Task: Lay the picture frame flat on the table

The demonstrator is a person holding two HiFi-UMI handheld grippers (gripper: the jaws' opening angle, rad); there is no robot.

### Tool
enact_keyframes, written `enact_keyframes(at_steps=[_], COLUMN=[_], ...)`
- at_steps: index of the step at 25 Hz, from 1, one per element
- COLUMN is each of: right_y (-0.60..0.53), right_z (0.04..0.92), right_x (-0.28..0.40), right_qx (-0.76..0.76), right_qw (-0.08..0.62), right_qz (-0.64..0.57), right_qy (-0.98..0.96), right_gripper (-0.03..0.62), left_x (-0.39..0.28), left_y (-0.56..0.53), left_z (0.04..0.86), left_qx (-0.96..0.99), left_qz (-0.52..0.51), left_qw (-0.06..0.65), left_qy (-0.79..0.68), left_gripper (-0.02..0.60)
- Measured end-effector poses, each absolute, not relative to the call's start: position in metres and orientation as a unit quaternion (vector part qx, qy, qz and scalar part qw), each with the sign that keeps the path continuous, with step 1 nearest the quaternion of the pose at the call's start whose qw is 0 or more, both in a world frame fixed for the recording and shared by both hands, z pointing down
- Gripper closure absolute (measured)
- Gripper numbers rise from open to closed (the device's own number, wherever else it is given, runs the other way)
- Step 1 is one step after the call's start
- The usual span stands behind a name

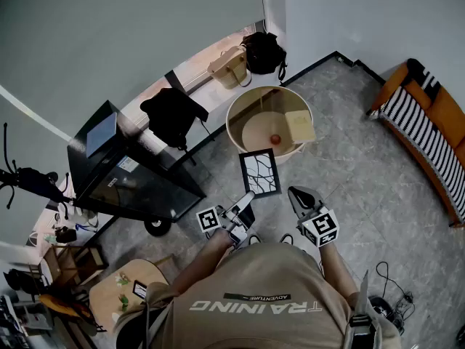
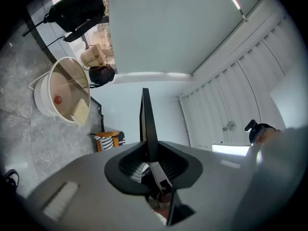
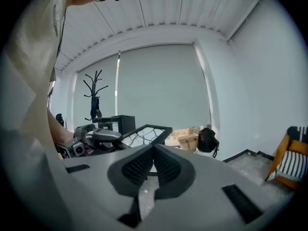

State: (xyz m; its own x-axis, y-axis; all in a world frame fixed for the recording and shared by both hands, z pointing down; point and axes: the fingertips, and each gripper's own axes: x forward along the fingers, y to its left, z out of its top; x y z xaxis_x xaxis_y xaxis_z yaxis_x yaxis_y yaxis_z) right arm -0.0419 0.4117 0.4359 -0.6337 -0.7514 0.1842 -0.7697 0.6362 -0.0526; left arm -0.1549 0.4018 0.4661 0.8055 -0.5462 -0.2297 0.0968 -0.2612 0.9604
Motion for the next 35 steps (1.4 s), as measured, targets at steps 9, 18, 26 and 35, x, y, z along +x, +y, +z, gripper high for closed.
enact_keyframes(at_steps=[9,18,26,35], right_y=[0.409,0.409,0.410,0.394], right_z=[0.439,0.438,0.461,0.461], right_x=[-0.035,-0.031,-0.070,-0.084], right_qx=[0.421,0.427,0.397,0.441], right_qw=[0.062,0.072,0.106,0.099], right_qz=[0.081,0.079,0.096,0.094], right_qy=[-0.901,-0.898,-0.907,-0.887], right_gripper=[0.588,0.586,0.586,0.586], left_x=[-0.155,-0.170,-0.194,-0.222], left_y=[0.402,0.403,0.404,0.391], left_z=[0.469,0.471,0.481,0.494], left_qx=[0.746,0.746,0.734,0.742], left_qz=[-0.271,-0.275,-0.285,-0.272], left_qw=[0.589,0.584,0.594,0.594], left_qy=[-0.154,-0.163,-0.166,-0.153], left_gripper=[0.505,0.505,0.505,0.505])
